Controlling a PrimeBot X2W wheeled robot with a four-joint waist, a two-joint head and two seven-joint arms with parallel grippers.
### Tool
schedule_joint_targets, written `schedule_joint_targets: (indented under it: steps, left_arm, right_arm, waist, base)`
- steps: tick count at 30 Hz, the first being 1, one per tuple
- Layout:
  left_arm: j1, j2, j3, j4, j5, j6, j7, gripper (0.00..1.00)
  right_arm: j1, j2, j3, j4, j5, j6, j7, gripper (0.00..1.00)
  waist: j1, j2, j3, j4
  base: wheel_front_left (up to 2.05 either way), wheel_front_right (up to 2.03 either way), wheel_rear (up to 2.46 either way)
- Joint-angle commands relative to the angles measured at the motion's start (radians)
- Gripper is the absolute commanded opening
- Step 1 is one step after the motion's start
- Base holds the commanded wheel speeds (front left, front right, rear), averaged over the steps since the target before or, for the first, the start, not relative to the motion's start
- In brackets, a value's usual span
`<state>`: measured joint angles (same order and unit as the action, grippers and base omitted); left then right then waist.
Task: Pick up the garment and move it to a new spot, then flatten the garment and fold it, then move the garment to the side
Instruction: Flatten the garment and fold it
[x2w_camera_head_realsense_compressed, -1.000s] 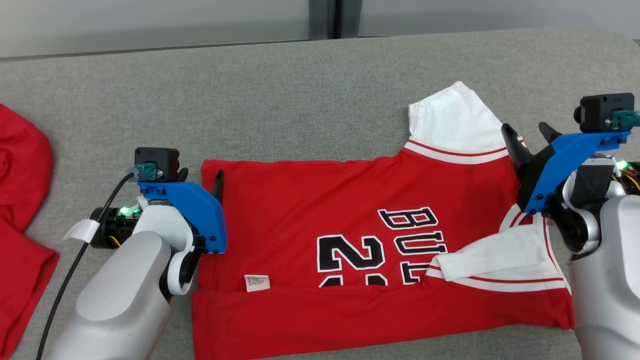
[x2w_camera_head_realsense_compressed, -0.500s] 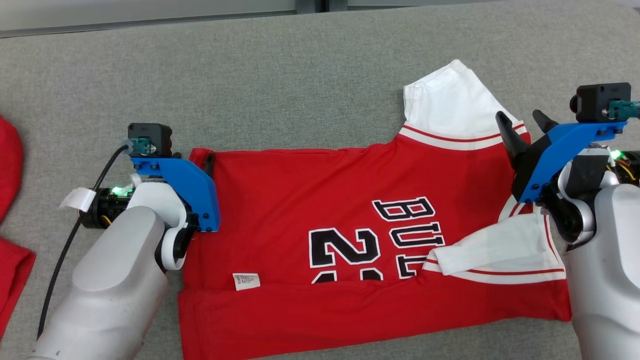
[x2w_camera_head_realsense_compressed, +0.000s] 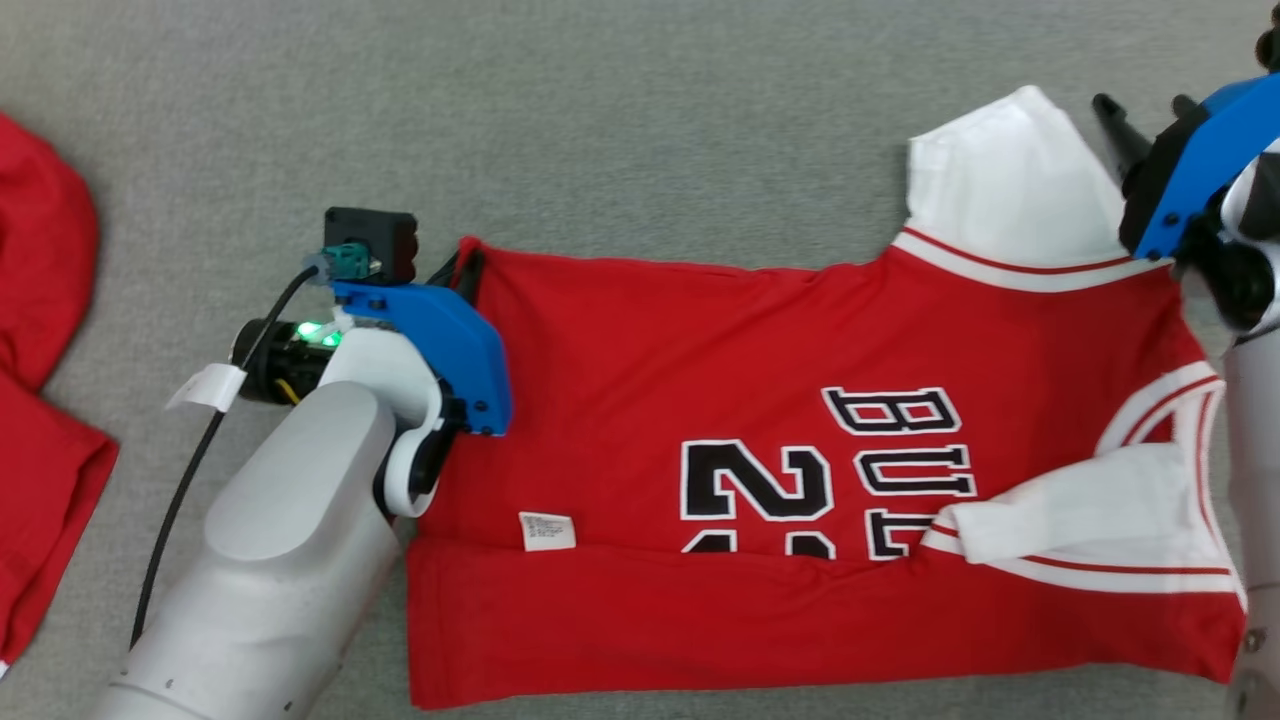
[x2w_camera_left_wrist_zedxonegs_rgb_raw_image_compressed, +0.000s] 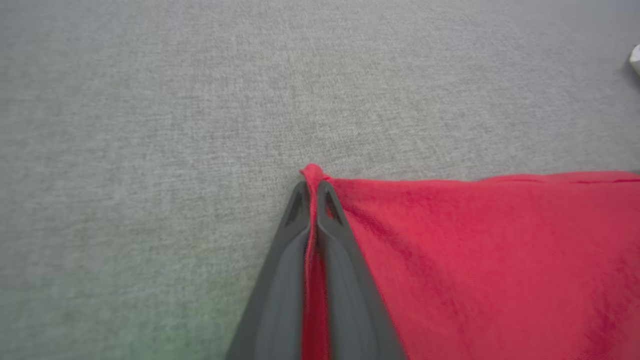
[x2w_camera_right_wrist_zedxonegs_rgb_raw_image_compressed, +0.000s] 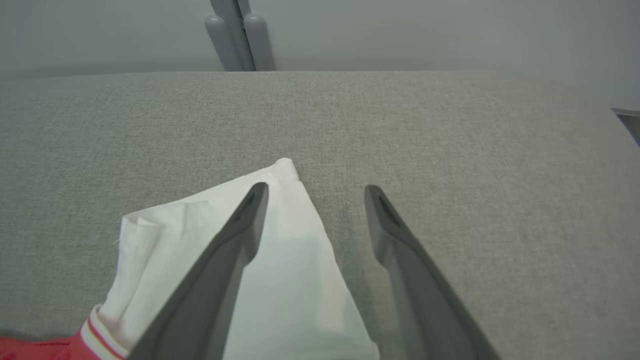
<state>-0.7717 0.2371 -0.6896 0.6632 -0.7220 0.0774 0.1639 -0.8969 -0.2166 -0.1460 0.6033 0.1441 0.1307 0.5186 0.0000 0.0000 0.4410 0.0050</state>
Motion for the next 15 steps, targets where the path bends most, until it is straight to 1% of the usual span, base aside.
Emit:
schedule_joint_targets:
  steps: [1,4,7,11,14,15]
  left_arm:
    - [-0.003,-0.014,-0.010,0.000,-0.001,-0.008,0.000,0.00]
    - [-0.013,-0.025,-0.024,-0.021,0.011,-0.017,-0.017,0.00]
    - [-0.020,-0.034,-0.029,-0.044,0.019,-0.018,-0.035,0.00]
    - [-0.015,-0.037,-0.032,-0.066,0.019,-0.021,-0.050,0.00]
    - [-0.008,-0.042,-0.030,-0.079,0.009,-0.025,-0.056,0.00]
    - [-0.006,-0.040,-0.031,-0.080,0.011,-0.025,-0.059,0.00]
  right_arm:
    - [-0.031,-0.018,-0.003,0.016,-0.014,0.000,0.004,1.00]
    - [-0.071,-0.034,-0.003,0.067,-0.024,0.000,0.015,1.00]
    - [-0.103,-0.061,0.025,0.106,-0.027,0.000,0.022,1.00]
    - [-0.119,-0.087,0.068,0.140,-0.033,0.000,0.027,1.00]
    - [-0.117,-0.098,0.091,0.170,-0.031,0.000,0.056,1.00]
    - [-0.116,-0.101,0.095,0.177,-0.030,0.000,0.064,0.73]
  waist:
    - [0.0000,0.0000,0.036,0.038]
    - [0.0000,0.0000,0.065,0.073]
    - [0.0000,0.0000,0.087,0.098]
    - [0.0000,0.0000,0.103,0.115]
    - [0.0000,0.0000,0.111,0.118]
    - [0.0000,0.0000,0.113,0.117]
  base:
    - [0.00,0.00,0.00]
    - [0.00,0.00,0.00]
    - [0.00,0.00,0.00]
    - [0.00,0.00,0.00]
    - [0.00,0.00,0.00]
    - [0.00,0.00,0.00]
